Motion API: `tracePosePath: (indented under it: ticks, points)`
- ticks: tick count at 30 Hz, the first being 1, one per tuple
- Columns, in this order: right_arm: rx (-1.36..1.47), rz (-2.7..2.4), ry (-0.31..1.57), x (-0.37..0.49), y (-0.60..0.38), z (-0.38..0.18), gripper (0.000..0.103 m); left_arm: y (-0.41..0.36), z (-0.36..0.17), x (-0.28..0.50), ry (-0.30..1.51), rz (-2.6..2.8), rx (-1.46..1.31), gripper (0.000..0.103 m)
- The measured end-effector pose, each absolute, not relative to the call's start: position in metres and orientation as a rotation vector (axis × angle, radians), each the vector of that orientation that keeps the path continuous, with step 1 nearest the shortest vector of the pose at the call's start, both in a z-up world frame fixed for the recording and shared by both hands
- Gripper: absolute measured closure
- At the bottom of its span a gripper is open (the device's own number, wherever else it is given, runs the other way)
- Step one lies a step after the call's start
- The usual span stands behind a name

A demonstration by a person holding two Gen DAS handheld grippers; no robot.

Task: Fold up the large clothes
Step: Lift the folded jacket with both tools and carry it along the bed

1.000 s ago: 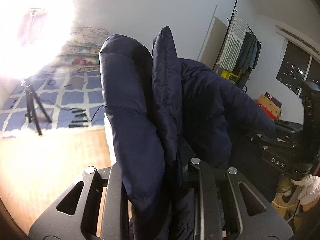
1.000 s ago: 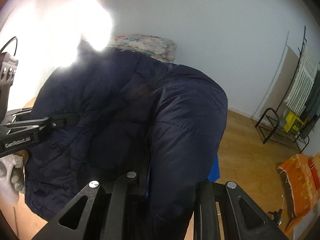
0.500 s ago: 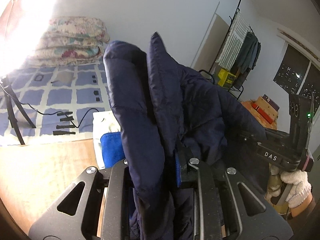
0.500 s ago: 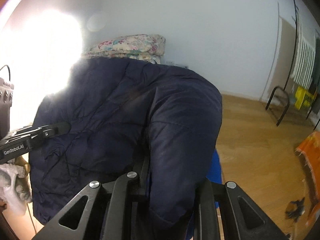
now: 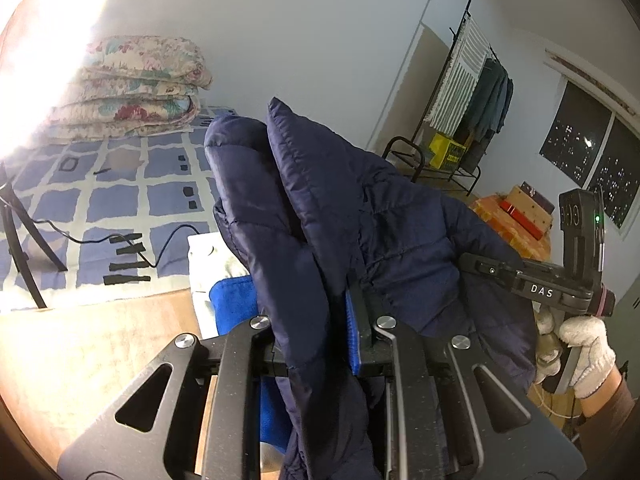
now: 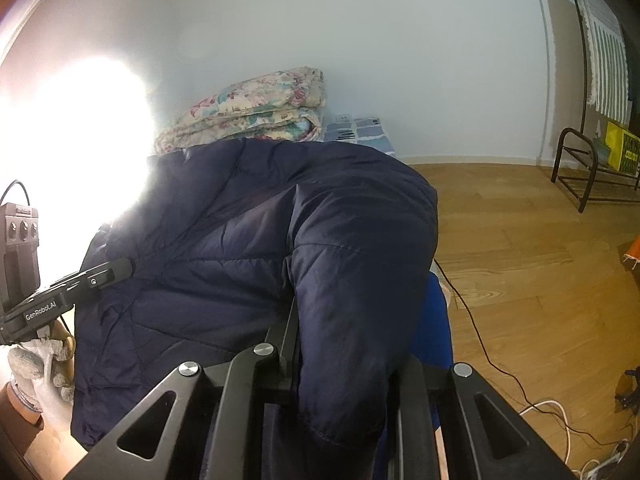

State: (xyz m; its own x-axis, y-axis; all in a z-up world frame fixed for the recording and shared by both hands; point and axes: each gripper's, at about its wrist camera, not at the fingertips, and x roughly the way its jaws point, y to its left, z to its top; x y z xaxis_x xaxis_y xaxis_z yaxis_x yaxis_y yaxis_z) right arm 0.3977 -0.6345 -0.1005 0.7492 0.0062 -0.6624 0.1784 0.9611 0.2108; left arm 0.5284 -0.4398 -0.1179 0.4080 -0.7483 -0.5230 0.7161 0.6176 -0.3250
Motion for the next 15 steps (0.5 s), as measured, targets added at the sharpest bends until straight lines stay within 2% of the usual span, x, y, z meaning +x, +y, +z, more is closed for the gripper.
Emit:
tracePosePath:
  ticks: [12,15]
  points:
    - [0.272,-0.140,0.771,0.412,-0.631,-0.109,0.083,-0.446,-0.127,0.527,0.708,-0.883,-0.026,0.086]
    - [0.280,-0.151,0.781,0.416,-0.634,-0.111,0.078,-0.446,-0.129,0.527,0.718,-0.878,-0.030,0.086]
